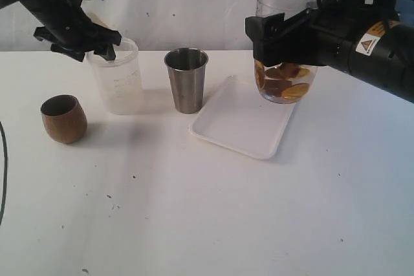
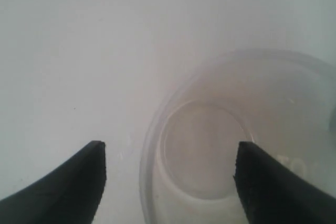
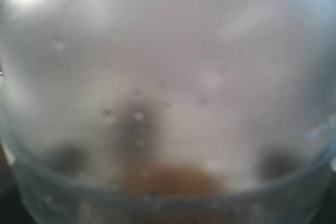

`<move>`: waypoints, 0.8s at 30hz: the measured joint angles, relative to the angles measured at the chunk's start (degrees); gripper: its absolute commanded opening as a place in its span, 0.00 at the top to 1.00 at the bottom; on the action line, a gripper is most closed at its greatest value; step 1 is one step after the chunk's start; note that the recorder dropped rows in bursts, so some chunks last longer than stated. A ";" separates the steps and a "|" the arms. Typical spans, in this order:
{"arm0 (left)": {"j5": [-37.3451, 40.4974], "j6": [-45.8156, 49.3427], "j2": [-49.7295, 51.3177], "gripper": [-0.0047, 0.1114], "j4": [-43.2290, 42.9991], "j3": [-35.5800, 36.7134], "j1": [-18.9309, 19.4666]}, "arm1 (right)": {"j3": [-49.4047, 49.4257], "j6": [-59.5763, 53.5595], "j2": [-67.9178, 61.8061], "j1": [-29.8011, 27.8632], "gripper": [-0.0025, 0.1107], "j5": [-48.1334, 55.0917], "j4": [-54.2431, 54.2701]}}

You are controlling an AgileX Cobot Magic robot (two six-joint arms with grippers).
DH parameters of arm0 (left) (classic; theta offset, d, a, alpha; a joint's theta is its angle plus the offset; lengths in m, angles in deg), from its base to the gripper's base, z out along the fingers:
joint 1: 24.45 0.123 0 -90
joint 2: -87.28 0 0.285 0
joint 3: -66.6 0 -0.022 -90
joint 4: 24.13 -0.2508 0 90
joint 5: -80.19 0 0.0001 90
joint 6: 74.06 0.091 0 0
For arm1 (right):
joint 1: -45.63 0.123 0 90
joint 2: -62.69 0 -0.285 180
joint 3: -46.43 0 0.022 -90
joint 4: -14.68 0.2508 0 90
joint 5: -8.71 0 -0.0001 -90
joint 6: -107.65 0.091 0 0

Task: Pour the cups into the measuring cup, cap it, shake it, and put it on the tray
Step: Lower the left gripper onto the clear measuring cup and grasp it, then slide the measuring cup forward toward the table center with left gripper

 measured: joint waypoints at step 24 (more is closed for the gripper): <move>9.64 1.69 -7.52 0.96 0.98 -0.40 0.00 | 0.00 0.00 0.00 0.00 0.98 0.00 0.00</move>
